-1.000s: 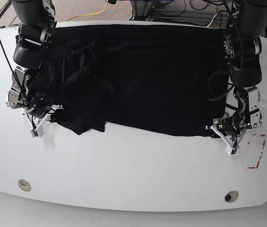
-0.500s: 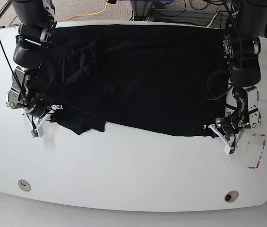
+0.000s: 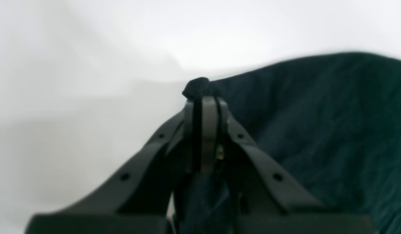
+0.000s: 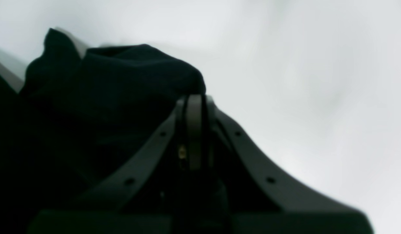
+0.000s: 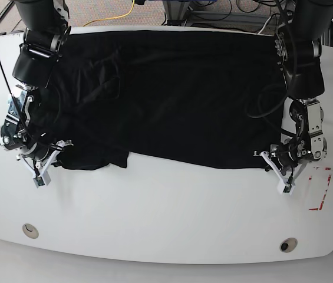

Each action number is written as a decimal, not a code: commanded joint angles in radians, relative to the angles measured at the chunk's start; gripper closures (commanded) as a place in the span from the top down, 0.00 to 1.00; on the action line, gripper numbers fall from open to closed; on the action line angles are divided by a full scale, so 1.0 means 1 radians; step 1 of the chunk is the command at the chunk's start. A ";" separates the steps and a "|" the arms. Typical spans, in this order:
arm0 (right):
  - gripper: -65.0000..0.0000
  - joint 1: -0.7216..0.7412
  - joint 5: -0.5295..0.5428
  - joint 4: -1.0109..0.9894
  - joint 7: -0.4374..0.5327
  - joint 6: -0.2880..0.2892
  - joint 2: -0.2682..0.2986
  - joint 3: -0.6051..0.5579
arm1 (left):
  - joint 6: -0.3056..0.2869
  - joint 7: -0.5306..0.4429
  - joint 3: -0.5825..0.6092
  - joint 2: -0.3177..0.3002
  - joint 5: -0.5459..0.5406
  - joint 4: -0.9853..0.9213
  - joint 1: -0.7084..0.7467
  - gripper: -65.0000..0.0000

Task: Layout the t-shirt on the table in an organized manner, then fold the t-shirt properly
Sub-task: 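Lift the grasped edge with both grippers and fold it over toward the other edge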

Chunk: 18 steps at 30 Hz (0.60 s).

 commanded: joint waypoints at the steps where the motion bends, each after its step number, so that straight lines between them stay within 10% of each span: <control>1: 0.00 0.023 0.007 0.053 -0.015 0.001 0.018 0.040 | -0.003 0.008 -0.002 -0.012 -0.012 0.079 -0.018 0.00; 18: 0.00 0.016 0.007 0.157 -0.088 0.001 0.052 0.087 | -0.072 0.083 -0.007 -0.018 -0.008 0.314 0.065 0.00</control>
